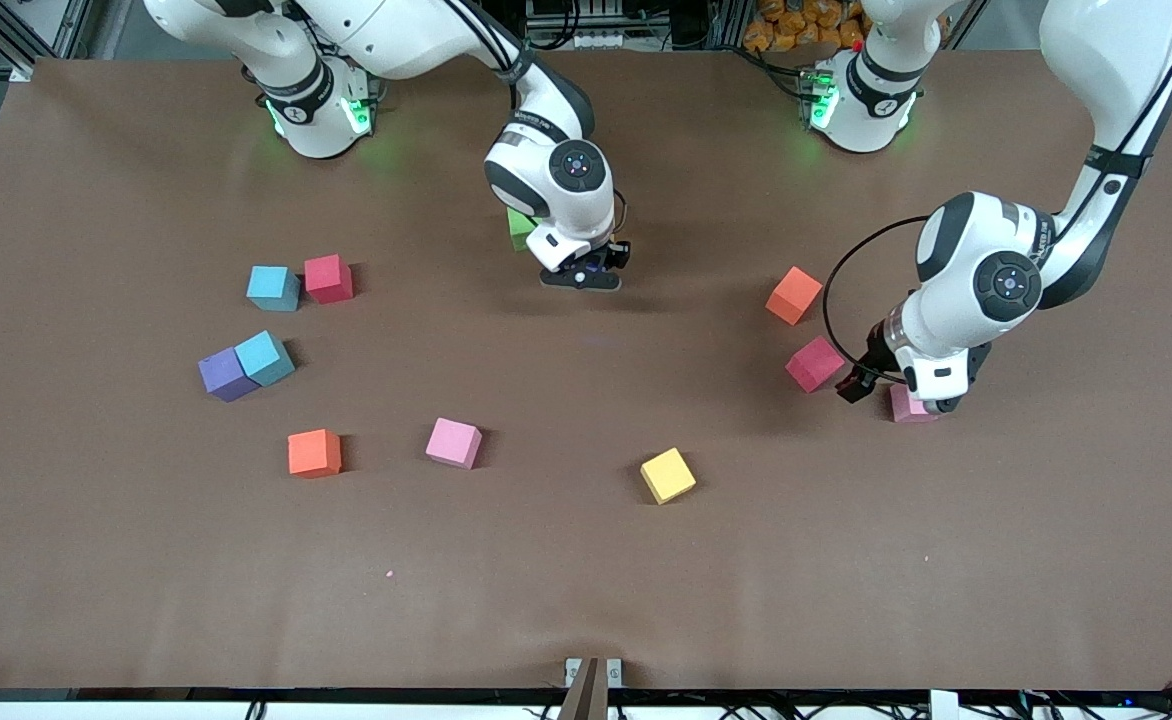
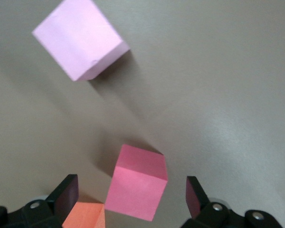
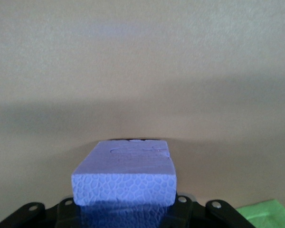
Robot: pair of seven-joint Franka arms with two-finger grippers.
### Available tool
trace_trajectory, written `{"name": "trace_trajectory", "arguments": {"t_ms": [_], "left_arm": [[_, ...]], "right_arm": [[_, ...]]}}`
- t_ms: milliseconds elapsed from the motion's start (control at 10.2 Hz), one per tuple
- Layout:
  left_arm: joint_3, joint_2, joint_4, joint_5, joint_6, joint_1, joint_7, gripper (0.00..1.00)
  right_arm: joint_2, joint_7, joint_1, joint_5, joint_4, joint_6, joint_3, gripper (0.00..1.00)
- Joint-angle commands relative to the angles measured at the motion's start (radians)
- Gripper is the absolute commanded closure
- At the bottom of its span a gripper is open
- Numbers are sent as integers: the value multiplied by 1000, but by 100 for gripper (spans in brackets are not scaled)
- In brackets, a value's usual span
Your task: Form number 2 with 11 blocks
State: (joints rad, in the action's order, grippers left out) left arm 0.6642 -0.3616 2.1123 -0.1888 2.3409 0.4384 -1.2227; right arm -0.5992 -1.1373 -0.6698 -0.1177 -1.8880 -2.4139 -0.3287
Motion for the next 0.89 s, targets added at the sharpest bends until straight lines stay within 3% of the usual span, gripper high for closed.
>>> {"name": "trace_trajectory", "arguments": {"t_ms": [0,295,787], "left_arm": [[15,-49,6,-69,61,-15,22,0],[14,-123,5,-146,100,-36,-9,0],[12,-155,20,-202,95,-36,-12,0]], "right_arm": [[25,-47,10,-51,-28,-4,-21,65],[22,-48,9,-54,-32,-2,-33,65],[19,-49,6,-56,-40,-2,-47,63]]}}
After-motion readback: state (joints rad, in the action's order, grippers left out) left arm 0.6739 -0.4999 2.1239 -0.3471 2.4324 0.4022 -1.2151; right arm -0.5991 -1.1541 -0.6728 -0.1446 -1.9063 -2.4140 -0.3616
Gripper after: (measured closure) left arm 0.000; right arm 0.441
